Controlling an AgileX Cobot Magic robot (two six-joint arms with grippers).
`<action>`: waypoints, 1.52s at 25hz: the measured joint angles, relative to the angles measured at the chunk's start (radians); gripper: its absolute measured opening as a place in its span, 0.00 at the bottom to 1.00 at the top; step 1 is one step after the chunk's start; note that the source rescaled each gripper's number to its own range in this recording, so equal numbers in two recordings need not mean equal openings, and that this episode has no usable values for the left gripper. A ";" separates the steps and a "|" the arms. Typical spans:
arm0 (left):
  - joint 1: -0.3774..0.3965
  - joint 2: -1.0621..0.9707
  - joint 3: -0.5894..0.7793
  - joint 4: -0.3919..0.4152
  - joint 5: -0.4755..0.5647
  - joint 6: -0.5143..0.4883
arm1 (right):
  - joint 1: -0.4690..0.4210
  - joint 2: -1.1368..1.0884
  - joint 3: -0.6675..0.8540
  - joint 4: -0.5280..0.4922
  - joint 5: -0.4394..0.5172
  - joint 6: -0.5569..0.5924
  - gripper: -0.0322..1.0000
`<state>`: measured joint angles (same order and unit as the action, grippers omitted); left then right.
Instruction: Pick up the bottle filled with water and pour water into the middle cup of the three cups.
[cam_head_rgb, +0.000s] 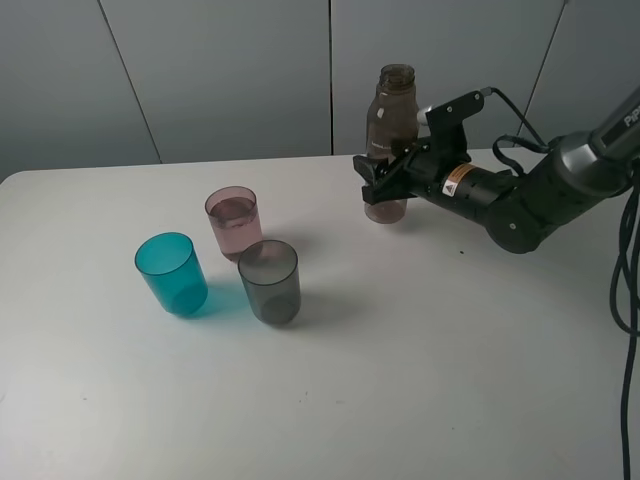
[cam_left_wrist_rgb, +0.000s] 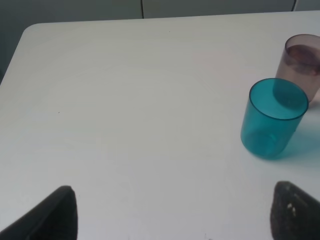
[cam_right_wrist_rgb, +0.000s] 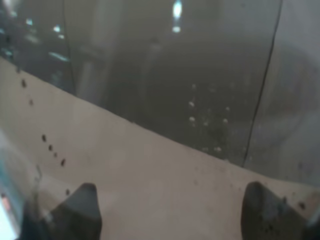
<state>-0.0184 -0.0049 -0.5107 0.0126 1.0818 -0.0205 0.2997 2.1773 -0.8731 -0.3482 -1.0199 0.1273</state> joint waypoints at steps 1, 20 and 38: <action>0.000 0.000 0.000 0.000 0.000 0.000 | 0.000 0.015 0.000 0.004 -0.021 0.000 0.03; 0.000 0.000 0.000 0.000 0.000 0.000 | 0.000 0.065 -0.002 -0.011 -0.037 0.002 0.33; 0.000 0.000 0.000 0.000 0.000 -0.001 | 0.000 -0.258 0.293 -0.001 0.349 -0.015 0.99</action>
<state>-0.0184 -0.0049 -0.5107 0.0126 1.0818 -0.0219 0.2997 1.9198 -0.5797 -0.3497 -0.6709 0.1121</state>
